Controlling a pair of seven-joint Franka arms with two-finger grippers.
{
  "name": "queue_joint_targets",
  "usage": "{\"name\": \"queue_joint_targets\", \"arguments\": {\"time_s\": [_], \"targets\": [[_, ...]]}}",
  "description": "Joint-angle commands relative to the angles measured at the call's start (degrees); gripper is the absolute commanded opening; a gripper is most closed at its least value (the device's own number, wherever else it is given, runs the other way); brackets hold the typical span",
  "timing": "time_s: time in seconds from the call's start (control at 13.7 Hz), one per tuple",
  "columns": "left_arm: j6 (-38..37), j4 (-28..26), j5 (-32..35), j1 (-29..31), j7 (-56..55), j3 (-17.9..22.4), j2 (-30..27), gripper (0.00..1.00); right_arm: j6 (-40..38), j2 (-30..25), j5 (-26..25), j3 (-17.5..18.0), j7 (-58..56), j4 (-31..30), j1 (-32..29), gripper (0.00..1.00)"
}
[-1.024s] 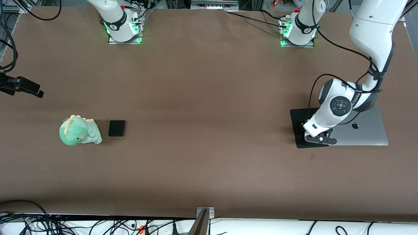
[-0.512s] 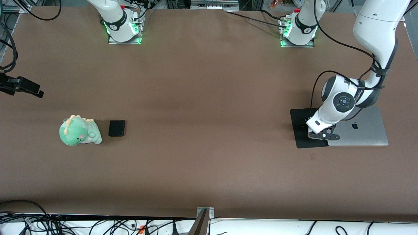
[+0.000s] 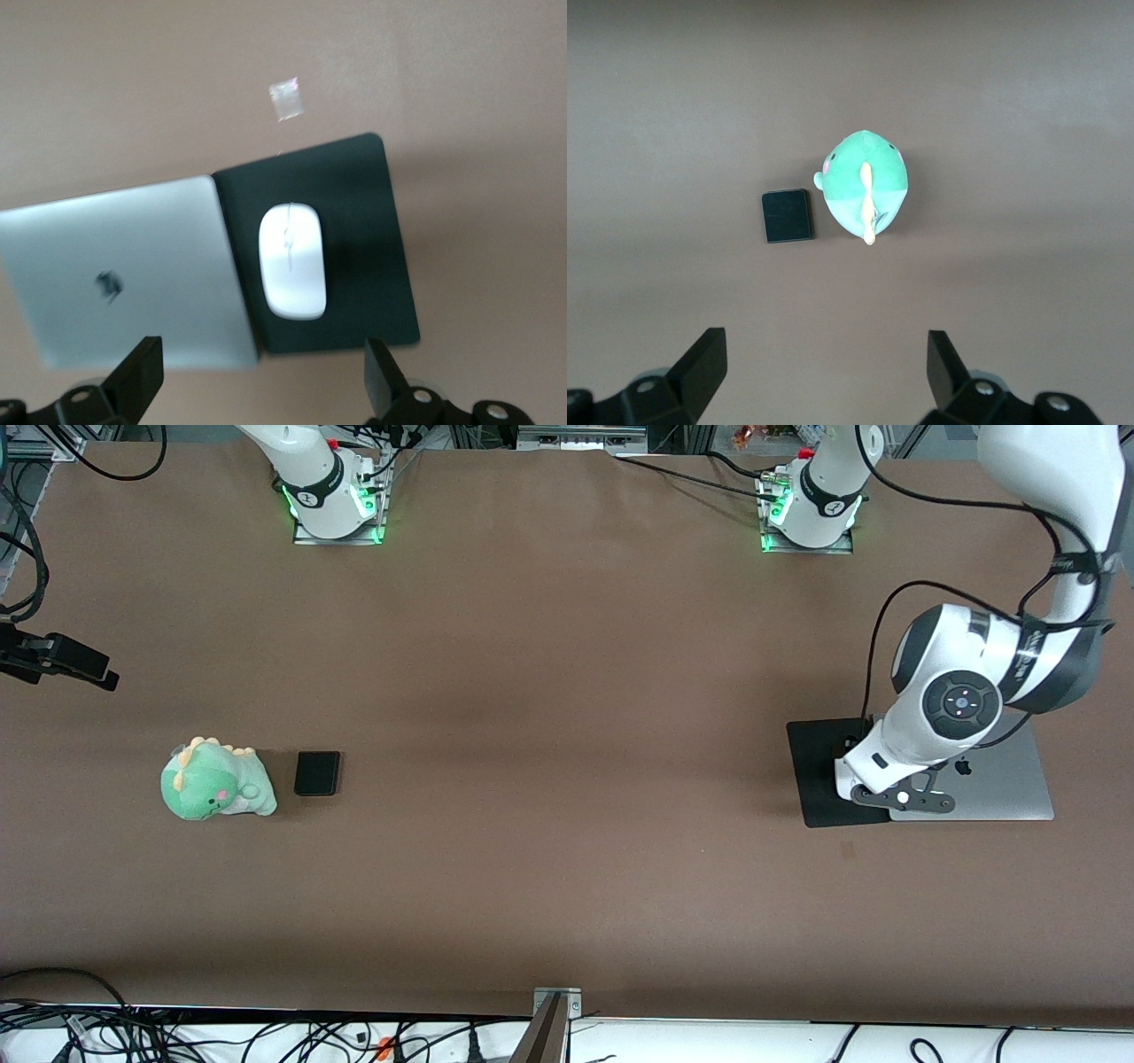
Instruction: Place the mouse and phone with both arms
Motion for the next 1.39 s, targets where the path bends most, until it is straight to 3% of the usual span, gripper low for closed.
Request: {"name": "queue_joint_targets", "arguments": {"time_s": [0.0,0.37,0.51,0.66,0.8,0.88,1.17,1.32], "targets": [[-12.4,9.7,-0.9,0.0,1.4,-2.5,1.2,1.00,0.3,-0.7,-0.5,1.1,0.2,-0.6,-1.0,1.00],[-29.5,24.9,-6.4,0.6,5.2,-3.0,1.0,1.00,0.2,-0.7,-0.5,1.1,0.5,-0.6,-1.0,1.00],[-30.2,25.6,-9.5,0.6,8.5,-1.8,-2.0,1.00,0.2,-0.7,-0.5,1.1,0.6,-0.6,-1.0,1.00],[-26.3,21.5,-14.3,0.1,9.7,3.8,-7.6,1.00,0.1,-0.7,-0.4,1.1,0.6,-0.6,-1.0,1.00],[-19.4,12.9,-21.4,-1.5,12.5,10.6,-14.2,1.00,0.1,-0.8,-0.4,1.1,0.6,-0.6,-1.0,1.00],[-15.0,8.3,-21.6,-3.7,13.2,13.7,-17.2,1.00,0.1,-0.8,-0.5,1.1,0.6,-0.6,-1.0,1.00],[-5.2,-2.2,-18.8,-8.3,13.3,16.8,-26.2,1.00,0.1,-0.8,-0.4,1.1,0.6,-0.6,-1.0,1.00],[-5.0,-3.4,-18.7,-9.0,13.3,17.1,-26.7,1.00,0.1,-0.8,-0.4,1.1,0.6,-0.6,-1.0,1.00]]}}
